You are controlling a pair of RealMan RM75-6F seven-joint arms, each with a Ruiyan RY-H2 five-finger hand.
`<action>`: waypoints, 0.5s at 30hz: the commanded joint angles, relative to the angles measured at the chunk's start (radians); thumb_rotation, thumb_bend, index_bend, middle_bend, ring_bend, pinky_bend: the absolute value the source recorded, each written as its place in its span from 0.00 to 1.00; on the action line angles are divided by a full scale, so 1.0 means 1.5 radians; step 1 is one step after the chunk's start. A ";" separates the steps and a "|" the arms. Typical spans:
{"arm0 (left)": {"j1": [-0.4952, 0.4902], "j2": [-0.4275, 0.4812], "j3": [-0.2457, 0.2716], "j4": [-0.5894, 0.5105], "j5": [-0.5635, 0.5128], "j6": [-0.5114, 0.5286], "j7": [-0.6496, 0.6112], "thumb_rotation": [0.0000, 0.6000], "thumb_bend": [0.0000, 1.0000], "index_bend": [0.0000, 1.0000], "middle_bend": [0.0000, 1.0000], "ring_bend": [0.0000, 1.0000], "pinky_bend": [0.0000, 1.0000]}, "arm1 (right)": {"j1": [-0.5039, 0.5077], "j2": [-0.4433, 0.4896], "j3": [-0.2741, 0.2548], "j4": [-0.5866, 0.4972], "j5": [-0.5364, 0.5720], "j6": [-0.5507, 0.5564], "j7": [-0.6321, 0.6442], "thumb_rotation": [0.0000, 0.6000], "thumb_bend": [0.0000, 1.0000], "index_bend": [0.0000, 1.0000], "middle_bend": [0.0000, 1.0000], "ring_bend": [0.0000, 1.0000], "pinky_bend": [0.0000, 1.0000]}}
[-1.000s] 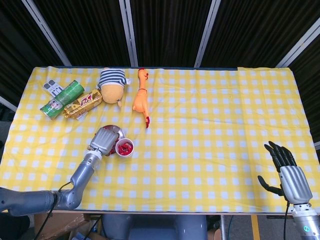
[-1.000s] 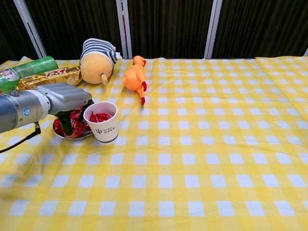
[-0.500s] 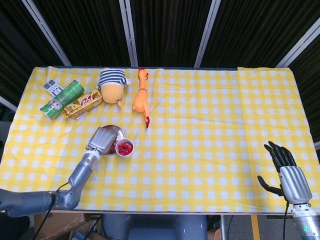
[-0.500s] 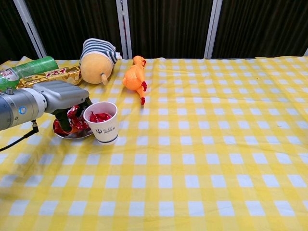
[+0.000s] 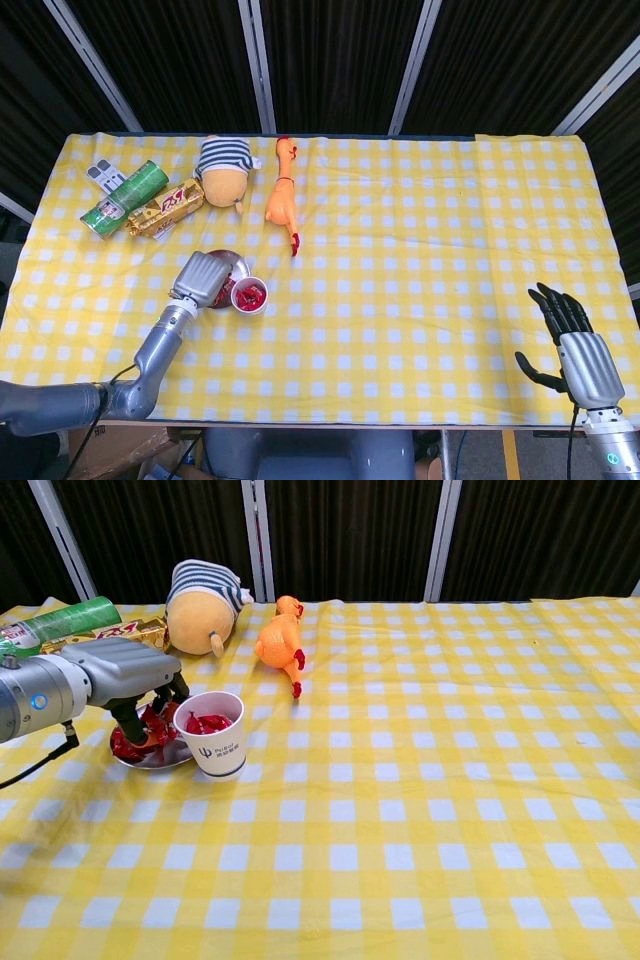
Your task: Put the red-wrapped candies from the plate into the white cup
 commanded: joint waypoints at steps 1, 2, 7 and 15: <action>0.004 0.016 -0.005 -0.014 0.005 0.008 -0.005 1.00 0.38 0.56 0.64 0.92 0.95 | 0.000 0.000 0.000 0.000 0.000 0.000 0.000 1.00 0.39 0.00 0.00 0.00 0.00; 0.005 0.020 -0.006 -0.018 0.006 0.010 -0.005 1.00 0.38 0.56 0.64 0.92 0.95 | 0.000 0.000 0.000 0.000 0.000 0.000 0.000 1.00 0.39 0.00 0.00 0.00 0.00; 0.012 0.049 -0.011 -0.048 0.014 0.023 -0.012 1.00 0.38 0.56 0.65 0.92 0.95 | 0.000 0.000 0.000 0.000 0.000 0.001 0.000 1.00 0.39 0.00 0.00 0.00 0.00; 0.016 0.100 -0.019 -0.115 0.045 0.047 -0.013 1.00 0.38 0.56 0.65 0.92 0.95 | -0.001 -0.001 0.000 0.000 -0.002 0.002 -0.003 1.00 0.39 0.00 0.00 0.00 0.00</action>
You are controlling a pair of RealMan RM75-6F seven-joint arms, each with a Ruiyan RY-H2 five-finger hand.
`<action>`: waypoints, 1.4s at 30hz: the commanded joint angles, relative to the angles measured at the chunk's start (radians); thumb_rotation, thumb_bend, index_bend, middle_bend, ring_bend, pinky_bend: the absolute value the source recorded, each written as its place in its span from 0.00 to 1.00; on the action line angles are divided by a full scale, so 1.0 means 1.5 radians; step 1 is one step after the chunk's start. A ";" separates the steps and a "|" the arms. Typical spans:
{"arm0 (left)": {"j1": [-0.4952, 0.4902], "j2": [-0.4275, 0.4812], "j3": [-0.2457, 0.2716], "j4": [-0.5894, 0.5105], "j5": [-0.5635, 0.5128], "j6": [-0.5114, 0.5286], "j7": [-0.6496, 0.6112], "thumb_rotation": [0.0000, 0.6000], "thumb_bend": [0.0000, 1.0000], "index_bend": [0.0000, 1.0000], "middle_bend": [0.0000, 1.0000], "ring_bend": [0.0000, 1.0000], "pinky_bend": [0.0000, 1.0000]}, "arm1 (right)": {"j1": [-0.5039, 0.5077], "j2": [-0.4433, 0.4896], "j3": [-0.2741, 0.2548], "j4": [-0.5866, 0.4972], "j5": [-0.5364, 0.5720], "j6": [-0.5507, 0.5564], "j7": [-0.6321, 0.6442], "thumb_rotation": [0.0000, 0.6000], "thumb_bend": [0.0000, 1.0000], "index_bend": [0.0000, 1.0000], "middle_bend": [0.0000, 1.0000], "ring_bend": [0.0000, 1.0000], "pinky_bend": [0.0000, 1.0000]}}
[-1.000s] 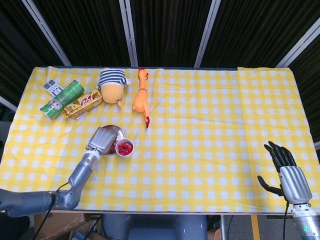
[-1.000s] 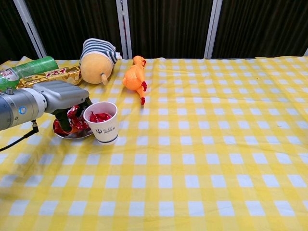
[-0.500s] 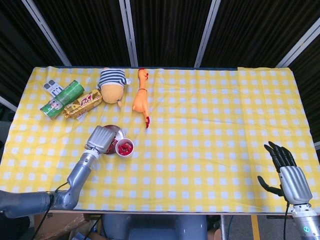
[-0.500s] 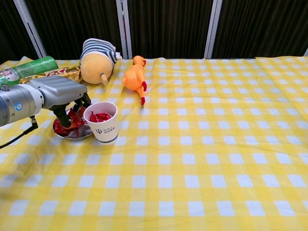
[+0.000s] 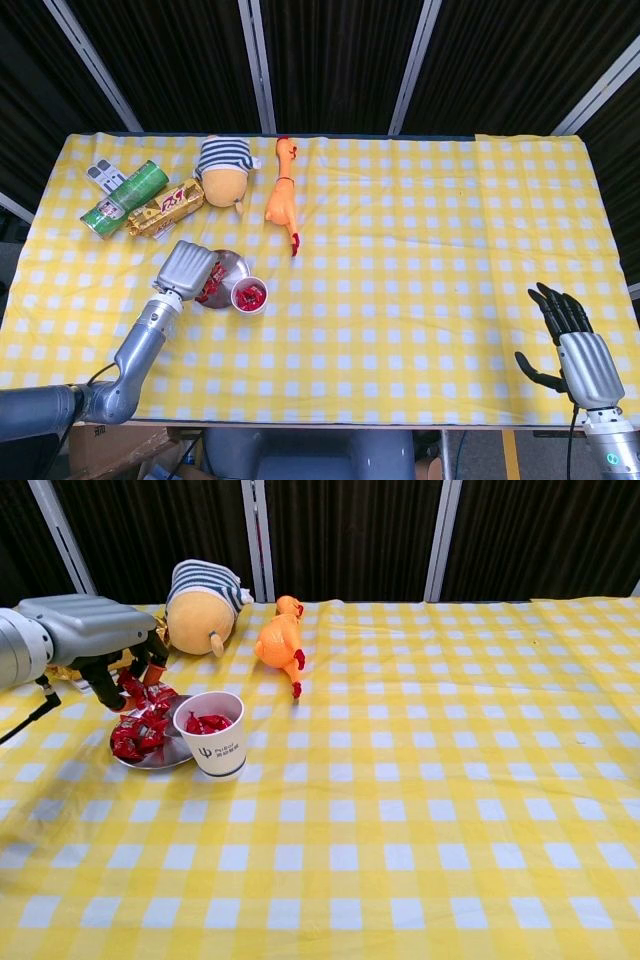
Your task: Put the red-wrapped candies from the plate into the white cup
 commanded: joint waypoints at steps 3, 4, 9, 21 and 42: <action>-0.005 0.027 -0.014 -0.047 0.020 0.016 0.006 1.00 0.38 0.56 0.65 0.92 0.95 | -0.001 0.000 0.000 0.000 0.000 0.001 -0.001 1.00 0.39 0.00 0.00 0.00 0.00; -0.007 0.030 -0.017 -0.057 0.023 0.018 0.009 1.00 0.38 0.56 0.65 0.92 0.95 | -0.001 0.000 0.000 -0.001 0.000 0.002 0.000 1.00 0.39 0.00 0.00 0.00 0.00; -0.018 0.031 -0.026 -0.089 0.024 0.021 0.024 1.00 0.38 0.56 0.65 0.92 0.95 | -0.001 0.001 0.001 0.000 0.001 0.002 0.001 1.00 0.39 0.00 0.00 0.00 0.00; -0.049 -0.005 -0.020 -0.112 -0.018 0.017 0.082 1.00 0.38 0.56 0.65 0.92 0.95 | -0.001 0.003 0.003 0.000 0.002 0.004 0.007 1.00 0.39 0.00 0.00 0.00 0.00; -0.064 -0.020 -0.007 -0.112 -0.040 0.020 0.089 1.00 0.36 0.47 0.53 0.91 0.95 | -0.001 0.003 0.002 -0.001 -0.001 0.005 0.005 1.00 0.39 0.00 0.00 0.00 0.00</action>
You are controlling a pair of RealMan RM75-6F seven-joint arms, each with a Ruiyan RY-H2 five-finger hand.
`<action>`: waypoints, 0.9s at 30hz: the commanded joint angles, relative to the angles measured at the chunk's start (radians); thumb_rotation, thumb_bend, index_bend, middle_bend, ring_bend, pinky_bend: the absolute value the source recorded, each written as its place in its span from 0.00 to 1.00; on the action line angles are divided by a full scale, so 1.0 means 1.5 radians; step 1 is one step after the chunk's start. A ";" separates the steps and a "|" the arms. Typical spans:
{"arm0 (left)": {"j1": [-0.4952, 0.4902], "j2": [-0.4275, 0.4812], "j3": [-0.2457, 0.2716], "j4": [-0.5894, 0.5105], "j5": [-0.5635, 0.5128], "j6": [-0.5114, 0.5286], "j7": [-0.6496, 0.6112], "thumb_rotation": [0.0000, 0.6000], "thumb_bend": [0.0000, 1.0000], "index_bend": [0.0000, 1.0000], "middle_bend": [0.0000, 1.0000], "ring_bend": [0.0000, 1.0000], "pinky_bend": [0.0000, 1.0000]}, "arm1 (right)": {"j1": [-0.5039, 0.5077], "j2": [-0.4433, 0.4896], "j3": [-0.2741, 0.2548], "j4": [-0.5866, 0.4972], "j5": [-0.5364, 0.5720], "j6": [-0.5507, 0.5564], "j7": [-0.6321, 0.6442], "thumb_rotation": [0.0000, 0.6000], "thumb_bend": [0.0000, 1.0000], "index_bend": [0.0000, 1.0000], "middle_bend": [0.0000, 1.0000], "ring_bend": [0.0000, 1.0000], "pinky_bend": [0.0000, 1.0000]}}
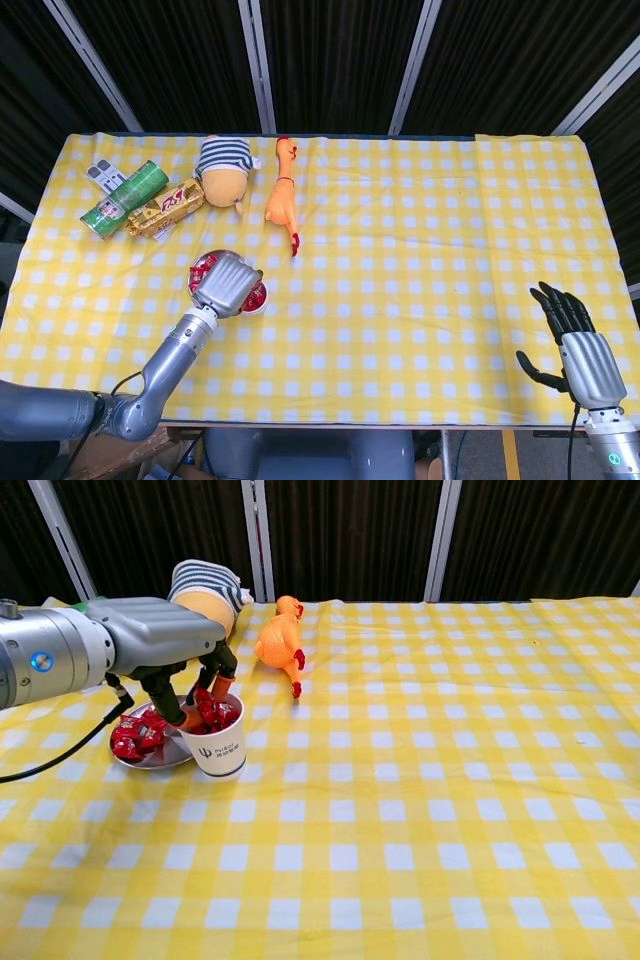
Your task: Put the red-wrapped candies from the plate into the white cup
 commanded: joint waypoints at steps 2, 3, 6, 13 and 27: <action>0.001 0.004 -0.002 -0.004 0.005 0.003 -0.008 1.00 0.36 0.46 0.52 0.91 0.95 | 0.000 0.000 0.000 0.000 0.000 0.000 0.000 1.00 0.39 0.00 0.00 0.00 0.00; 0.002 0.005 -0.002 -0.005 0.007 0.004 -0.011 1.00 0.36 0.45 0.51 0.91 0.95 | 0.000 0.000 0.000 0.000 0.000 0.000 0.000 1.00 0.39 0.00 0.00 0.00 0.00; 0.004 0.011 -0.004 -0.010 0.012 0.005 -0.020 1.00 0.34 0.42 0.48 0.91 0.95 | 0.000 0.000 0.000 0.000 -0.001 0.001 0.000 1.00 0.39 0.00 0.00 0.00 0.00; 0.012 0.024 -0.004 -0.019 0.038 0.006 -0.049 1.00 0.33 0.38 0.42 0.91 0.95 | 0.000 -0.001 -0.001 0.000 -0.002 0.001 -0.001 1.00 0.39 0.00 0.00 0.00 0.00; 0.058 0.044 -0.003 -0.010 0.070 0.056 -0.106 1.00 0.27 0.29 0.32 0.88 0.95 | 0.000 -0.001 -0.001 0.000 -0.001 -0.001 0.000 1.00 0.39 0.00 0.00 0.00 0.00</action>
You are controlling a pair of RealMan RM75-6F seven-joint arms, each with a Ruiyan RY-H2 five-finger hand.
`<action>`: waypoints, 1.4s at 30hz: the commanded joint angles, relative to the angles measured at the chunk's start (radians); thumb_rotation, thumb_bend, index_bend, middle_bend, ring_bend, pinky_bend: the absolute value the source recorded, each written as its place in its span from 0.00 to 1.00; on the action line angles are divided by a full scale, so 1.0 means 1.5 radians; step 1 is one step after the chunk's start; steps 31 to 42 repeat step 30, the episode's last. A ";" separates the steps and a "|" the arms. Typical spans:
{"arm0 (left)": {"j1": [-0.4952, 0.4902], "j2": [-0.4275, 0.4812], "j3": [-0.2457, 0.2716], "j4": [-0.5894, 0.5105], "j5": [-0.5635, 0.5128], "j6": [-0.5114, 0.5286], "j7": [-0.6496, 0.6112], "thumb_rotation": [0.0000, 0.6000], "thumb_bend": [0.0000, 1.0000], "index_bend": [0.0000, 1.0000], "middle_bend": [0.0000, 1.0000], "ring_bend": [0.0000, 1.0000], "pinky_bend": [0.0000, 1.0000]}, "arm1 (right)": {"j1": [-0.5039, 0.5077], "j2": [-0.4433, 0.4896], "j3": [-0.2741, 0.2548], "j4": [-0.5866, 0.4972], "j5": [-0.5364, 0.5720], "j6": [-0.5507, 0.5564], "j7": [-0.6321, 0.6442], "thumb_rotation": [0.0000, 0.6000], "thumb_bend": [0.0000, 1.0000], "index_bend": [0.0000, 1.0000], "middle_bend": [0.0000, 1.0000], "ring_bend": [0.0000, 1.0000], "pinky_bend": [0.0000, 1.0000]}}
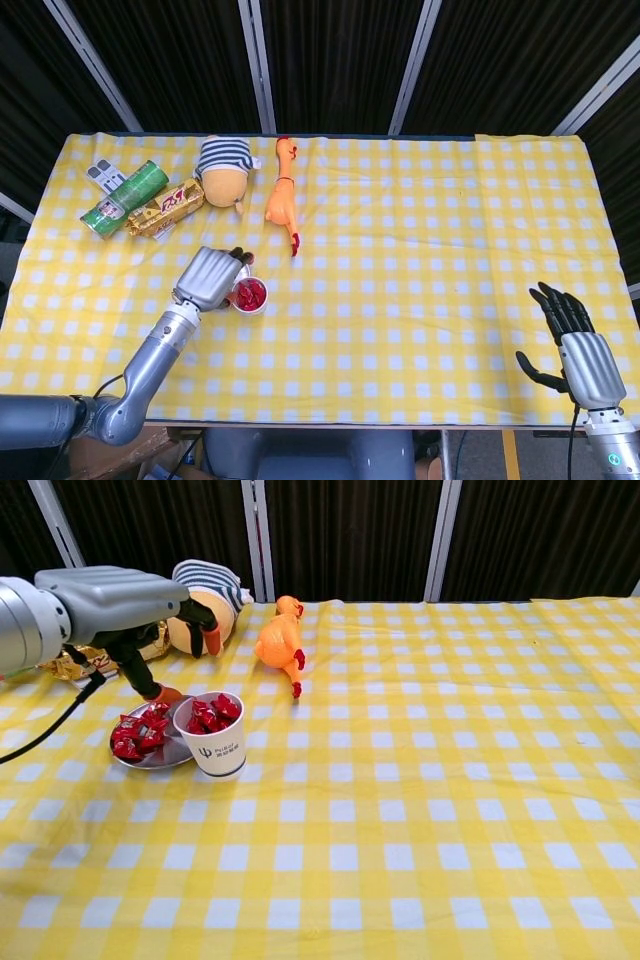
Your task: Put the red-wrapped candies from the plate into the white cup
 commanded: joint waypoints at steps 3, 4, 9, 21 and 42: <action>0.026 0.015 0.000 0.004 0.009 0.032 -0.019 1.00 0.25 0.28 0.33 0.84 0.92 | 0.000 0.000 0.000 0.000 0.000 -0.001 -0.001 1.00 0.39 0.00 0.00 0.00 0.00; 0.035 0.018 0.001 0.002 0.016 0.046 -0.024 1.00 0.24 0.28 0.33 0.81 0.90 | 0.000 0.001 0.000 0.000 0.000 -0.001 0.000 1.00 0.39 0.00 0.00 0.00 0.00; 0.103 0.042 0.018 -0.025 0.076 0.140 -0.073 1.00 0.20 0.22 0.23 0.48 0.55 | 0.001 0.002 0.001 0.002 0.005 -0.005 0.002 1.00 0.39 0.00 0.00 0.00 0.00; 0.325 0.125 0.172 -0.017 0.320 0.331 -0.268 1.00 0.13 0.00 0.00 0.00 0.00 | 0.001 -0.007 0.002 0.010 0.010 -0.006 -0.035 1.00 0.39 0.00 0.00 0.00 0.00; 0.428 0.156 0.235 0.067 0.402 0.387 -0.351 1.00 0.13 0.00 0.00 0.00 0.00 | -0.004 -0.016 0.002 0.015 0.017 -0.003 -0.066 1.00 0.39 0.00 0.00 0.00 0.00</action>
